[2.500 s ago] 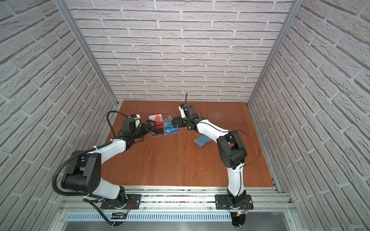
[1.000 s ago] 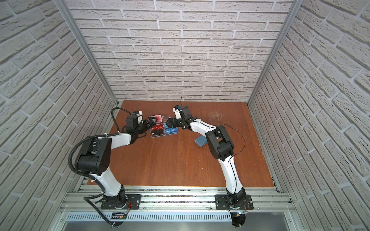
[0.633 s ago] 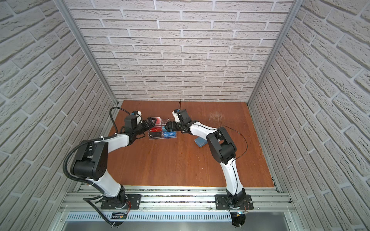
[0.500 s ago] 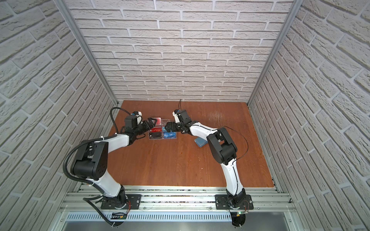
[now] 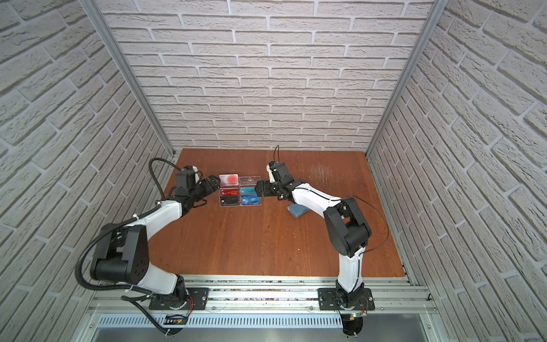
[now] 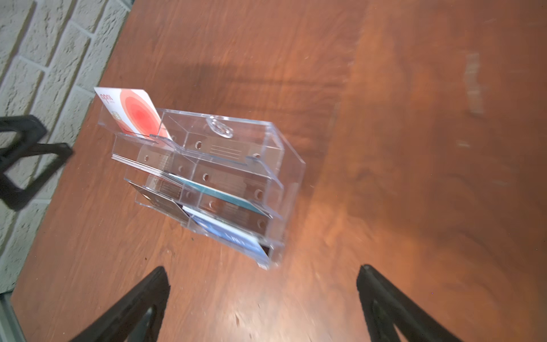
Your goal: Take the credit cards out of the card holder
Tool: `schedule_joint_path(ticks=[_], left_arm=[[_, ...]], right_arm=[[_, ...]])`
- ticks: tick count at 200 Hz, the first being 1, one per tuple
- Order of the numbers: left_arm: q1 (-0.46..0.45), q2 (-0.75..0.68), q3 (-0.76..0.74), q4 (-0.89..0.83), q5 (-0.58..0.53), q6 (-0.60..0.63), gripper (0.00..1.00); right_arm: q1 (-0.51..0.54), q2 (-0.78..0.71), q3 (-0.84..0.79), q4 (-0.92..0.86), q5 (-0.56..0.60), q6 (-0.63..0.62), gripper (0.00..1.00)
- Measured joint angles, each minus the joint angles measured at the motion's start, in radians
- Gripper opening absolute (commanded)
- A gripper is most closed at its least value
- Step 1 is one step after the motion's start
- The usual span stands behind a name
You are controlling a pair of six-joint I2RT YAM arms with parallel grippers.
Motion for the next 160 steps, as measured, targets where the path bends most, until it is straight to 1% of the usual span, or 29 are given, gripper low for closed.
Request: schedule_joint_path(ticks=[12, 24, 45, 57, 63, 66, 69, 81, 100, 110, 124, 145, 160], left_arm=[[-0.015, -0.04, -0.013, -0.002, -0.016, 0.006, 0.98], [-0.06, -0.07, -0.021, -0.002, -0.028, 0.01, 0.98], [-0.202, -0.092, -0.021, 0.005, -0.031, 0.022, 0.98], [-0.283, -0.089, -0.016, 0.003, -0.024, 0.028, 0.98], [-0.322, -0.084, -0.011, 0.003, -0.019, 0.031, 0.98], [-0.326, -0.083, -0.009, 0.003, -0.018, 0.032, 0.98], [-0.357, -0.077, -0.003, 0.003, -0.014, 0.033, 0.98], [-0.423, -0.055, 0.023, 0.005, -0.005, 0.039, 0.98], [-0.504, 0.003, 0.084, 0.007, 0.002, 0.048, 0.98], [-0.53, 0.035, 0.116, 0.01, 0.006, 0.051, 0.98], [-0.564, 0.093, 0.164, 0.014, 0.012, 0.051, 0.98], [-0.599, 0.166, 0.21, 0.021, 0.021, 0.05, 0.98], [-0.617, 0.199, 0.224, 0.02, 0.025, 0.044, 0.98]], right_arm=[[-0.006, -0.056, -0.026, -0.03, 0.041, 0.0, 1.0], [-0.013, -0.126, -0.079, -0.055, 0.086, 0.006, 1.0], [-0.039, -0.241, -0.192, -0.09, 0.135, 0.031, 1.0], [-0.06, -0.282, -0.247, -0.101, 0.148, 0.048, 0.97], [-0.074, -0.302, -0.278, -0.102, 0.15, 0.061, 0.97], [-0.08, -0.314, -0.297, -0.107, 0.152, 0.066, 0.97], [-0.088, -0.323, -0.313, -0.108, 0.154, 0.072, 0.97], [-0.112, -0.36, -0.375, -0.117, 0.16, 0.094, 0.98], [-0.144, -0.41, -0.454, -0.13, 0.161, 0.135, 0.98], [-0.167, -0.43, -0.494, -0.119, 0.147, 0.159, 0.97], [-0.196, -0.444, -0.548, -0.099, 0.116, 0.192, 0.94], [-0.238, -0.439, -0.599, -0.073, 0.069, 0.231, 0.93], [-0.254, -0.43, -0.607, -0.062, 0.05, 0.248, 0.93]])
